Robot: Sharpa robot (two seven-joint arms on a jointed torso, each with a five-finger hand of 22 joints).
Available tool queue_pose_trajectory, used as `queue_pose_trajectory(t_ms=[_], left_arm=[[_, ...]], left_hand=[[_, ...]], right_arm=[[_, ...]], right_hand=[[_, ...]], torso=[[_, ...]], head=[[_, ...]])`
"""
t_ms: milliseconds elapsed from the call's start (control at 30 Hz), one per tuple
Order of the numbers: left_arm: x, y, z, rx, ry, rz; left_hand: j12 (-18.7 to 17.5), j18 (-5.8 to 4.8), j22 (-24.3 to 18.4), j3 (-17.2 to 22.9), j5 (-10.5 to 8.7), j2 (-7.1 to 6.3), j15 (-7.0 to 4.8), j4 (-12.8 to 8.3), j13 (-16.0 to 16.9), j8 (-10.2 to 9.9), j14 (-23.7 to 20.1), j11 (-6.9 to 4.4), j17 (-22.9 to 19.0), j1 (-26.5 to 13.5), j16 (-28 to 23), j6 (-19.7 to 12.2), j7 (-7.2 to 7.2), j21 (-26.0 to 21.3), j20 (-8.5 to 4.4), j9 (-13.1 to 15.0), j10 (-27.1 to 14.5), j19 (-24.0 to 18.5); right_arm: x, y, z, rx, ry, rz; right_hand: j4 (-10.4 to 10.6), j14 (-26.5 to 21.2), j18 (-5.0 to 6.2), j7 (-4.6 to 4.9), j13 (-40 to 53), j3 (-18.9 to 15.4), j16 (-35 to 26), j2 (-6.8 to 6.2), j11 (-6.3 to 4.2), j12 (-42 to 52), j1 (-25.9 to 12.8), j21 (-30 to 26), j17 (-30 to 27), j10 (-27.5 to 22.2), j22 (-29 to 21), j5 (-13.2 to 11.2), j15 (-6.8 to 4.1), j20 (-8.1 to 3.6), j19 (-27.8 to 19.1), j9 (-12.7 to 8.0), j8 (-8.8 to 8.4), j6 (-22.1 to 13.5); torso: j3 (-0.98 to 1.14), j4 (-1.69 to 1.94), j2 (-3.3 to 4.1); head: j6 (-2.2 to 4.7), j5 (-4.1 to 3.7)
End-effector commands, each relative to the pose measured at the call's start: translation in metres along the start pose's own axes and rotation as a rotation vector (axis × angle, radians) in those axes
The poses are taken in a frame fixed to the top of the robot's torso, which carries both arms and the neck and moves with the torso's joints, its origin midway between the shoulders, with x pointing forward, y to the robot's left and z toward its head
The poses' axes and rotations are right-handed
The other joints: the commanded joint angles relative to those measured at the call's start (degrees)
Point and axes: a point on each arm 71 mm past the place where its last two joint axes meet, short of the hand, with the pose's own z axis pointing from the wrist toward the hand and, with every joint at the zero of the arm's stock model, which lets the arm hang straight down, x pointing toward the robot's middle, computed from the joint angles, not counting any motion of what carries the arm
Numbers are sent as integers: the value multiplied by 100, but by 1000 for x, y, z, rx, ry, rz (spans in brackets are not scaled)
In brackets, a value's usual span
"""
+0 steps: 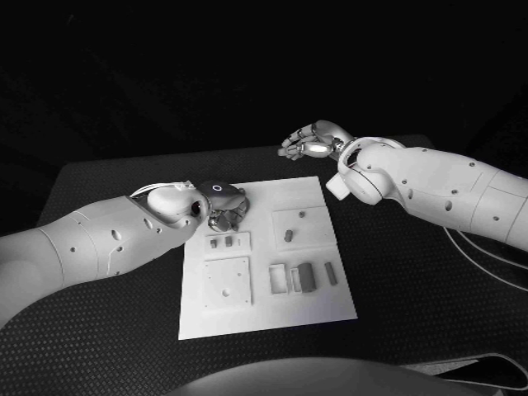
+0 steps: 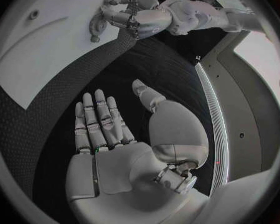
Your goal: Assemble the parts on the task board
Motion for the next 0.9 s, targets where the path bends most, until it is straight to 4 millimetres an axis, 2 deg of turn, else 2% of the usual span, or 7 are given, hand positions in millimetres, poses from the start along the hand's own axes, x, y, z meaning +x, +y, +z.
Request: queue_pose_trajectory(t_ms=[33, 67, 333, 433, 567, 900], left_arm=[[9, -2, 0, -16, 26, 29], [9, -2, 1, -17, 27, 29], [10, -1, 0, -26, 36, 29], [10, -2, 0, -20, 41, 30], [10, -4, -1, -12, 48, 31], [12, -4, -2, -10, 61, 40]], left_hand=[[314, 208, 135, -86, -28, -1, -33, 1, 176, 29, -29, -21, 23, -62, 72, 18, -24, 45, -37, 8, -129, -6], [379, 209, 136, -95, -31, 8, -35, -1, 210, 29, -28, -28, 29, -67, 88, 17, -26, 53, -42, 9, -144, -1], [1736, 169, 139, -390, -37, 19, -185, 5, 896, 10, -86, -182, 185, -293, 414, -23, -38, 240, -157, 13, -498, 63], [2021, 152, 140, -451, -26, -1, -221, 6, 1011, 6, -89, -211, 210, -315, 480, -24, -39, 292, -193, 11, -607, 78], [2597, 111, 138, -531, -17, -32, -302, 9, 1235, 5, -146, -301, 259, -337, 583, -12, -58, 363, -245, 7, -672, 62], [3625, 13, 137, -551, -22, -88, -440, 12, 1469, -42, -215, -449, 312, -332, 748, -33, -83, 504, -368, -29, -853, 37]], right_arm=[[2, 1, 0, -5, 16, 1], [2, 1, 0, -5, 16, 1], [1, 0, 0, -4, 16, 1], [1, 0, 0, -4, 17, 1], [1, 0, 0, -4, 16, 1], [1, 0, 0, -4, 17, 1]], right_hand=[[25, 40, -60, 351, -8, 5, -25, 10, -4, -24, -60, -23, -7, 45, 5, -10, -8, 9, 3, -6, 22, -38], [25, 41, -60, 351, -8, 5, -25, 10, -4, -24, -61, -23, -7, 45, 5, -10, -8, 9, 3, -6, 23, -38], [31, 51, -56, 350, -14, 4, -20, 13, -6, -23, -62, -26, -4, 51, 9, -10, -11, 9, 11, -8, 27, -36], [32, 52, -56, 350, -15, 4, -19, 12, -6, -23, -62, -26, -4, 52, 9, -10, -12, 9, 12, -8, 27, -36], [32, 53, -55, 350, -16, 4, -19, 12, -7, -23, -62, -27, -4, 53, 10, -10, -12, 9, 13, -9, 28, -35], [34, 55, -54, 349, -19, 3, -19, 11, -7, -23, -62, -30, -3, 55, 11, -10, -13, 9, 15, -10, 30, -34]], torso=[[-2, 0, -1], [-2, 0, -1], [3, -2, -1], [3, -2, -1], [3, -2, 2], [1, 1, 4]], head=[[0, -1], [0, -1], [-5, -2], [-5, -2], [-11, -11], [-16, -27]])
